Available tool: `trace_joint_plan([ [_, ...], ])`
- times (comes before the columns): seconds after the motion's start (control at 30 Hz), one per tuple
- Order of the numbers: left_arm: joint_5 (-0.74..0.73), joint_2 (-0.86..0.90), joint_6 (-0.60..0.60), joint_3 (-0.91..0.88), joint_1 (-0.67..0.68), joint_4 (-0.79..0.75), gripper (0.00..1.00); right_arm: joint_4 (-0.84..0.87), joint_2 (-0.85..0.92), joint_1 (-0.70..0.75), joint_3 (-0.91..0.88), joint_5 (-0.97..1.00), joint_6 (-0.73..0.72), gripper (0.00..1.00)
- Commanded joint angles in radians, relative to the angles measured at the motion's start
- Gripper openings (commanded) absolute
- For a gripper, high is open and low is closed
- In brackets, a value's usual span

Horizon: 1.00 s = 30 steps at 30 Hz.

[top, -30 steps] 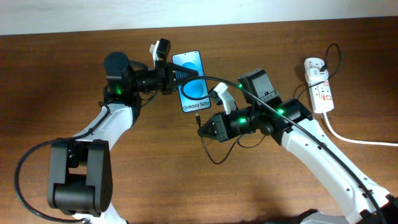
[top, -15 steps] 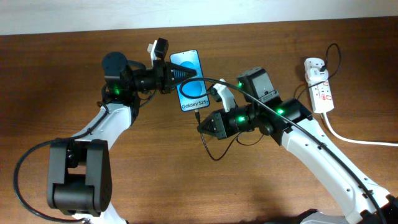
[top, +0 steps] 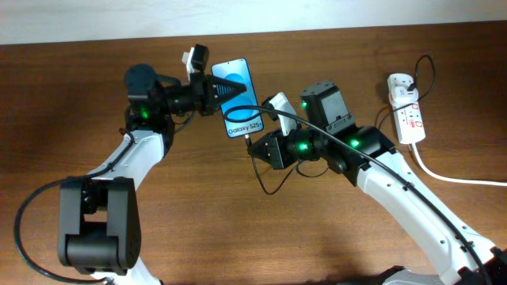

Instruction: Plug charger to phone and switch on socket

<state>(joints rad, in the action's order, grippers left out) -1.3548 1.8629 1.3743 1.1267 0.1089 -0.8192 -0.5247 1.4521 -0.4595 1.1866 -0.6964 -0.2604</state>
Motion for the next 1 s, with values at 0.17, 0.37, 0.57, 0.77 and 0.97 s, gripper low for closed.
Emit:
trace_joint_plan([
  [0.17, -0.187, -0.003, -0.066, -0.003, 0.029, -0.003, 0.00, 0.137, -0.020, 0.008, 0.033, 0.013, -0.018, 0.08],
  [0.37, -0.107, -0.003, -0.154, -0.003, -0.111, -0.003, 0.00, -0.111, -0.019, 0.008, 0.033, 0.091, 0.021, 0.55],
  [0.57, -0.125, 0.002, -0.191, -0.018, -0.339, 0.005, 0.00, -0.031, 0.130, -0.118, 0.023, 0.575, -0.043, 0.74],
  [0.77, -0.187, 0.002, -0.226, -0.094, -0.347, 0.056, 0.00, 0.281, 0.391, -0.138, 0.030, 0.565, -0.520, 0.73],
  [0.97, -0.219, 0.002, -0.224, -0.126, -0.348, 0.057, 0.00, 0.489, 0.498, -0.128, 0.030, 0.460, -0.697, 0.74],
])
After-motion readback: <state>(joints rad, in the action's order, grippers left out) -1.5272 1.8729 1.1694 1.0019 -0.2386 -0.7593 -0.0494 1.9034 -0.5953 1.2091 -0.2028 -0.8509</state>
